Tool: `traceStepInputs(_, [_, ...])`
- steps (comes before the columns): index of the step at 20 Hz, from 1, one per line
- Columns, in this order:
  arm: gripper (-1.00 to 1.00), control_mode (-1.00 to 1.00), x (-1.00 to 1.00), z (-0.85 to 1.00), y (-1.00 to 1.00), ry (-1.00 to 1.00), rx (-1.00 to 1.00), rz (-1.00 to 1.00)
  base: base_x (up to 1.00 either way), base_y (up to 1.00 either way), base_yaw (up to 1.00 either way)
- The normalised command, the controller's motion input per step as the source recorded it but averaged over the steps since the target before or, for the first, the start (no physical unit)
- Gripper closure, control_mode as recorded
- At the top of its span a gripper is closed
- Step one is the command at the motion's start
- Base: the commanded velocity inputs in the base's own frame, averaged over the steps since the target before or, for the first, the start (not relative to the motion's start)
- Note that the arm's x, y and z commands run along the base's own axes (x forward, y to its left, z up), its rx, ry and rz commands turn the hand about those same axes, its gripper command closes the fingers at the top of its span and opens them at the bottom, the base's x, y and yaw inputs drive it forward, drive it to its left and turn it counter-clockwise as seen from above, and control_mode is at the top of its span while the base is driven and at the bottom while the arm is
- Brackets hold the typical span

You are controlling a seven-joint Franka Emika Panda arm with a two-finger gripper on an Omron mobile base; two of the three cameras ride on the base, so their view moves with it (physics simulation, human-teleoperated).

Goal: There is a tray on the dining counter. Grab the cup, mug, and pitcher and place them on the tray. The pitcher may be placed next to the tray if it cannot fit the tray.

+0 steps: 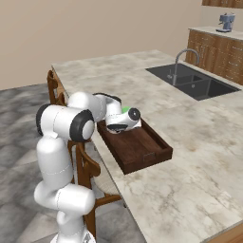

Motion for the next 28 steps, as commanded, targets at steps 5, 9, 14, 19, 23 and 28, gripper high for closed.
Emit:
traceStepInputs(5, [-1.00,-1.00,0.00,0.00,0.00,0.00,0.00,0.00,0.00,0.00,0.00])
traceStepInputs(9, [-1.00,-1.00,0.00,0.00,0.00,0.00,0.00,0.00,0.00,0.00,0.00])
traceStepInputs(14, [-1.00,-1.00,-0.03,0.04,0.00,0.00,0.00,0.00,0.00,0.00,0.00])
traceStepInputs(19, [-1.00,-1.00,-0.06,0.45,0.10,0.00,0.00,0.05,0.00,0.00,0.00])
traceStepInputs(23, [-1.00,-1.00,-0.15,0.63,0.03,0.00,0.00,0.13,0.00,0.00,0.00])
traceStepInputs(28, [-1.00,-1.00,-0.37,0.61,-0.03,0.00,0.00,0.06,0.00,0.00,0.00])
